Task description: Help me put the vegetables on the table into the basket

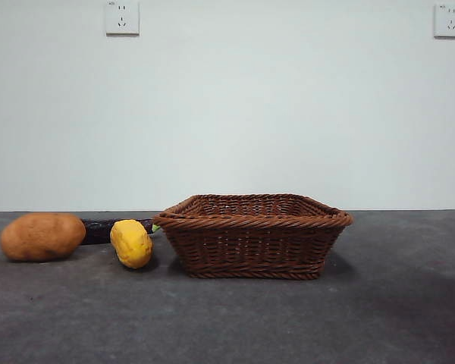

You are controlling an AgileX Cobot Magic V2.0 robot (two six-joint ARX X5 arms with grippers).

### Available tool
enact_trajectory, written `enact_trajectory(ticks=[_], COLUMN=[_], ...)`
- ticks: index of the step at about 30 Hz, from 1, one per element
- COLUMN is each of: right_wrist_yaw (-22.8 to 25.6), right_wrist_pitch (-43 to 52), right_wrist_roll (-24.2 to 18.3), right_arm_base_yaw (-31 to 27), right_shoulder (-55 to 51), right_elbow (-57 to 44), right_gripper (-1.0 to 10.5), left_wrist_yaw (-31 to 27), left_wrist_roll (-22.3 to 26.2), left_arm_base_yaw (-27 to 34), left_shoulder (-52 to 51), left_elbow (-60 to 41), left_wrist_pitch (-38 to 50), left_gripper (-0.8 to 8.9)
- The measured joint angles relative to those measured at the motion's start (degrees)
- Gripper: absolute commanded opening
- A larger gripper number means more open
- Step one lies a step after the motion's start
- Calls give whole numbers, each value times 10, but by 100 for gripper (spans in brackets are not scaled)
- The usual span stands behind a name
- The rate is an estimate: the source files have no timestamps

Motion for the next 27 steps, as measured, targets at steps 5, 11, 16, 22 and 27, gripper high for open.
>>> enact_trajectory(ticks=[5,11,16,22,27], right_wrist_yaw=[-8,-67,-125,-179,-199], right_wrist_pitch=[-3,-18,-101,-241,-361], right_wrist_roll=[66,94,84,12,-45], right_arm_base_yaw=[0,0,0,0,0], right_shoulder=[10,71,155,251,312], right_elbow=[51,157,269,418,525], right_gripper=[-12,-12,-12,-12,-12], left_wrist_yaw=[38,87,145,196,220], left_wrist_roll=[-39,-71,-72,-54,-20], left_arm_base_yaw=[0,0,0,0,-12], left_shoulder=[14,69,134,213,264], left_elbow=[48,126,214,329,419], left_wrist_pitch=[0,-33,-68,-147,-211], left_gripper=[-6,-6,-6,-6,-6])
